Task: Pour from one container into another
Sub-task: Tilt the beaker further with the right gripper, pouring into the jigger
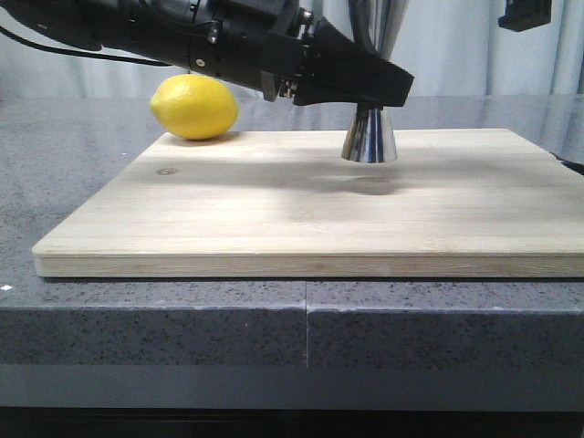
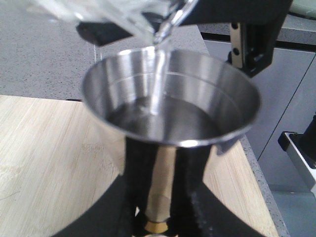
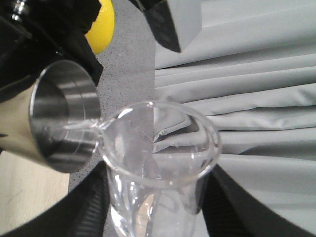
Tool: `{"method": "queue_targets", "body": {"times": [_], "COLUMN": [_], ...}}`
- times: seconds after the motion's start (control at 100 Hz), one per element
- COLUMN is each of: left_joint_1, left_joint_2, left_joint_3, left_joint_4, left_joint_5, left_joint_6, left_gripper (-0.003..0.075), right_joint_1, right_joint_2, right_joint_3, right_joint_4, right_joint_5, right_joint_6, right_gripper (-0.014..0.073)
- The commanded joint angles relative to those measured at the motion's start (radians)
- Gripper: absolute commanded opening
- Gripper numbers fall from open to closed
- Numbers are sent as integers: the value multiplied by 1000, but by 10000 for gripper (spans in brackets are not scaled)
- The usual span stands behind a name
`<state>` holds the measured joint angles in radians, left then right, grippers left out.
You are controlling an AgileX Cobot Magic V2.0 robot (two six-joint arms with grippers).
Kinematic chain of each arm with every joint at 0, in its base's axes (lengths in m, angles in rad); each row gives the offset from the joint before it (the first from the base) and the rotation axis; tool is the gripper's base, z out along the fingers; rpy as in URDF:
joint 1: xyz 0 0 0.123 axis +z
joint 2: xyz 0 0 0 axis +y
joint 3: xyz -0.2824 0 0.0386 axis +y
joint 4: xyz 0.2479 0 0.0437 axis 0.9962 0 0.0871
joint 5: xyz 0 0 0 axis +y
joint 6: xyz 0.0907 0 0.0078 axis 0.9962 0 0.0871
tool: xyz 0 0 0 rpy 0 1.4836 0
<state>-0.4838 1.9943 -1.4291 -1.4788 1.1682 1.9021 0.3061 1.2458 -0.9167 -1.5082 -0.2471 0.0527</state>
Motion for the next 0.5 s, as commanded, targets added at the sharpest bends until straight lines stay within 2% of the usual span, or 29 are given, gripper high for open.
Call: {"method": "queue_targets", "body": {"times": [0.0, 0.49], "left_joint_1": [-6, -6], "left_joint_2": [-66, -66], "left_joint_3": [-32, -32], "left_joint_4": [-75, -75], "left_joint_5": [110, 110], "left_joint_6": [-11, -11], "left_gripper": [-21, -21], "right_joint_1": [-1, -1], "right_joint_2": [-33, -33], "right_joint_3": [-39, -39], "right_joint_4": [4, -31], "right_joint_5": [-5, 2], "right_joint_6": [-3, -3], "right_gripper": [229, 229]}}
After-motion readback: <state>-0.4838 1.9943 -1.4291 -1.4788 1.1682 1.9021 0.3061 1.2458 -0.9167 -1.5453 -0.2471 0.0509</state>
